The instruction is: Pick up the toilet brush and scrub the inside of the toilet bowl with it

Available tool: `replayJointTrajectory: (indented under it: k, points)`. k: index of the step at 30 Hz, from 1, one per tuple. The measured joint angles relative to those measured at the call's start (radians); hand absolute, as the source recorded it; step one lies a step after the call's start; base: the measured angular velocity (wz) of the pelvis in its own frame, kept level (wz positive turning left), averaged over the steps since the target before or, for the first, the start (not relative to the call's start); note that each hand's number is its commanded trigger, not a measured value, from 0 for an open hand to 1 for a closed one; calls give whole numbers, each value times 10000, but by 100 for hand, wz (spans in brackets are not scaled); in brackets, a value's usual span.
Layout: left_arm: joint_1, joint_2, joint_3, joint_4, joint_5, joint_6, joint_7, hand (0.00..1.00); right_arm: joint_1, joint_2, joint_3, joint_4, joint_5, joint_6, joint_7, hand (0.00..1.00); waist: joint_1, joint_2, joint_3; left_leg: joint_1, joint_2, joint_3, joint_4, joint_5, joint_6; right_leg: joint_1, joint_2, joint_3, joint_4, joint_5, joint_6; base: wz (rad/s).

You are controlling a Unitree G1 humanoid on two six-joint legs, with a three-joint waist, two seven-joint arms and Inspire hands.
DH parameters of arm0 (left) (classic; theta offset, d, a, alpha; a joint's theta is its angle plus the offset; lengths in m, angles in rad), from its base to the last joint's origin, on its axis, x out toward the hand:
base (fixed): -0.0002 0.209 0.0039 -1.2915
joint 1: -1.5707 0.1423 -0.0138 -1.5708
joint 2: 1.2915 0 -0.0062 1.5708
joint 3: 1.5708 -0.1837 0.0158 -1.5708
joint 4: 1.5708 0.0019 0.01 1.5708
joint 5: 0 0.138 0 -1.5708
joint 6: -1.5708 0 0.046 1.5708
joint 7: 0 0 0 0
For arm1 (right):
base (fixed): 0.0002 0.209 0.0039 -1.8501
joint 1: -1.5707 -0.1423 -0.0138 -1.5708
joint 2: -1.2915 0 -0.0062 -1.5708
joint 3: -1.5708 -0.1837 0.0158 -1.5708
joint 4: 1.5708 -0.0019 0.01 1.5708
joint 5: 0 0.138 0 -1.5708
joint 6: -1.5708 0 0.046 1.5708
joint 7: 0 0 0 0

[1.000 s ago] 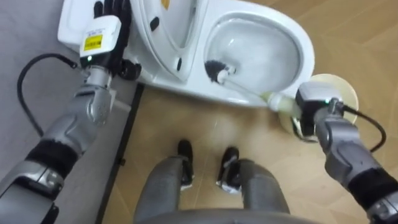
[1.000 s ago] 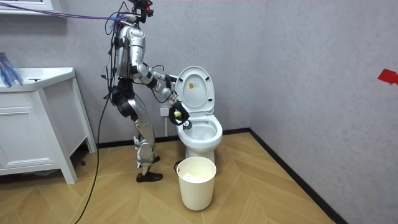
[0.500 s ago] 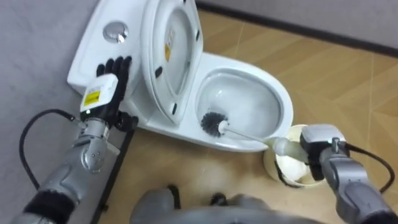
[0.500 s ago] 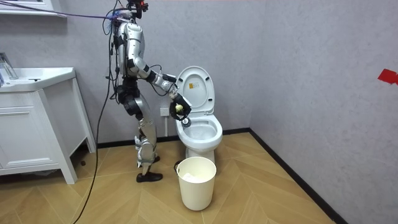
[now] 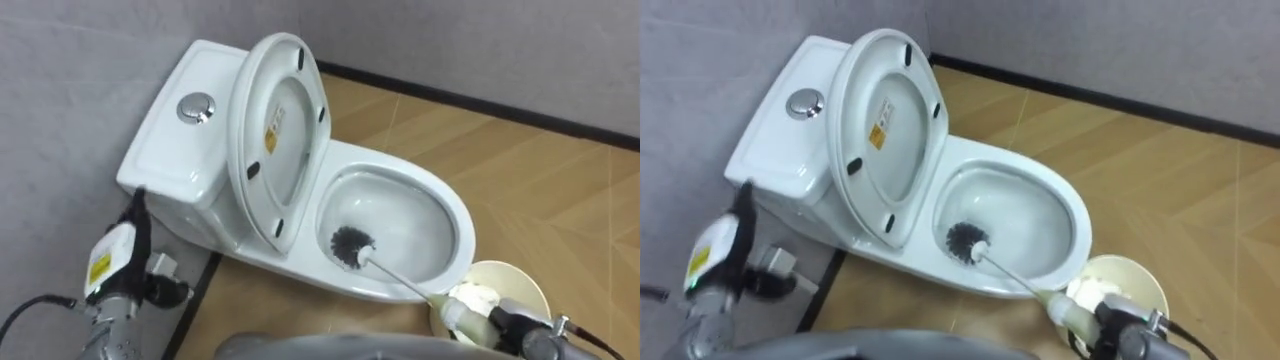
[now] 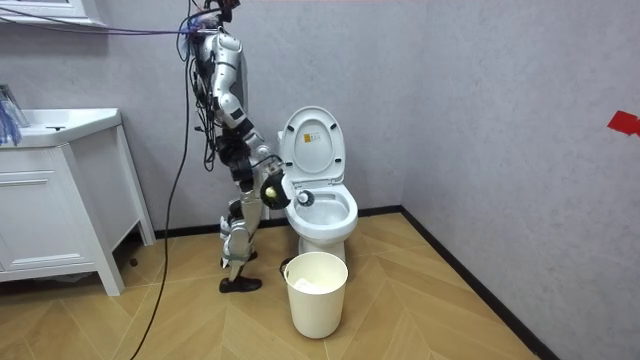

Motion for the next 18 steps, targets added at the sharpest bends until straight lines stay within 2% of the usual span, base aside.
replayJointTrajectory:
  k: [1,4,7,11,12,15,18]
  points:
    - [176,-145,277,422,-197,181,-231,0,8,105,-171,203,362,-15,-91,100,-8,-53,45,25,2,3,2,-44,18,37,4,-42,-1,-6,11,8]
    - [346,-467,742,1350,-878,536,-540,0,-39,351,-702,1188,1665,-93,-568,100,2,-31,116,63,-12,29,49,-232,11,132,-3,-67,-15,-79,131,23]
    - [364,-691,1022,1835,-983,663,-714,0,-60,616,-1347,1906,2694,-277,-1112,100,22,39,103,112,-94,42,72,-290,85,240,-21,174,-143,-131,244,19]
    - [365,-747,1351,2088,-1176,752,-881,0,-29,799,-1884,2454,4152,-650,-1784,100,-49,103,131,168,-92,181,84,-336,161,278,-44,362,-128,-91,331,-14]
    - [373,-786,1467,2156,-1199,758,-894,0,12,847,-2055,2607,4648,-725,-2045,100,-87,170,109,195,-89,198,18,-344,179,281,-57,410,-129,-79,351,-14]
    - [330,-1054,1926,2391,-1190,844,-894,0,-40,1054,-2555,3296,5583,-796,-2762,100,-323,337,89,433,-104,461,-77,-352,209,295,-84,612,-118,-40,382,-20]
    - [283,-1136,2082,2518,-1166,943,-911,0,-12,1310,-2931,3647,6522,-923,-3458,100,-585,313,81,508,-131,623,-102,-351,211,285,-91,786,-133,-36,379,-21]
